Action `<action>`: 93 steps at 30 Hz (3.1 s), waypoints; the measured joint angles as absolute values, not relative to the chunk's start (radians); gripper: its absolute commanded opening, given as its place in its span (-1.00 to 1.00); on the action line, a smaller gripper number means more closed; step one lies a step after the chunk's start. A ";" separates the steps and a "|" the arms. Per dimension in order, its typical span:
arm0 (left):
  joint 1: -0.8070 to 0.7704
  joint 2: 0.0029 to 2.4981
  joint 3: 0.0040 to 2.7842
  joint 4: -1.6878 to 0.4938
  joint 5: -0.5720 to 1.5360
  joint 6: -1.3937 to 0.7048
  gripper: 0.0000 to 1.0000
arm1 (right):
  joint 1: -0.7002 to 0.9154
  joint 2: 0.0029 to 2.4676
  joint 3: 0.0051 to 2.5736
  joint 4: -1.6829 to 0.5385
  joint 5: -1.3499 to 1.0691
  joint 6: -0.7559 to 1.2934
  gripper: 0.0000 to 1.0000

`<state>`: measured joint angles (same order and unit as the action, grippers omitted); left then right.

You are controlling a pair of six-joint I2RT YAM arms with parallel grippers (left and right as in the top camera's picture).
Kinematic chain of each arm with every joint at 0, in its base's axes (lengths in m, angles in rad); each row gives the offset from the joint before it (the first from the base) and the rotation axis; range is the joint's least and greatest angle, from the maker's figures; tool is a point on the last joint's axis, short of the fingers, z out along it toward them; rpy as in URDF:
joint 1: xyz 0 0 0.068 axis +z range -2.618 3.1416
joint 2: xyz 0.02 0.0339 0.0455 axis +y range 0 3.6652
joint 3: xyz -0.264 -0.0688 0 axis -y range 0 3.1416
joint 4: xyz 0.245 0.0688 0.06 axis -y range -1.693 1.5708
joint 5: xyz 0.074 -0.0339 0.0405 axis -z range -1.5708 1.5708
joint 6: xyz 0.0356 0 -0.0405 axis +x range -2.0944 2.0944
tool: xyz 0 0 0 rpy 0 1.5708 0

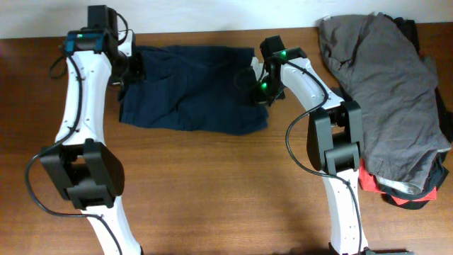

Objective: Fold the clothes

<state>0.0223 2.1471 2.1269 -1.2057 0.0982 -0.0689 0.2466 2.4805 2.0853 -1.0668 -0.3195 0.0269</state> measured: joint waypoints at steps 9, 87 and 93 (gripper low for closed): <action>-0.043 2.147 2.123 -1.202 0.025 -0.073 -0.99 | 0.245 2.480 2.083 -1.135 -0.380 0.029 -0.92; -0.437 2.284 2.127 -0.825 0.007 -0.302 -0.99 | 0.199 2.498 2.111 -0.987 -0.335 0.030 -0.92; -0.445 2.349 2.127 -0.779 0.032 -0.334 -0.99 | 0.196 2.502 2.112 -0.992 -0.374 0.030 -0.92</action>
<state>-0.4454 2.3493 2.1269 -0.7788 0.0322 -0.3340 0.1963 2.5015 2.1124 -0.9920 -0.3737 0.0299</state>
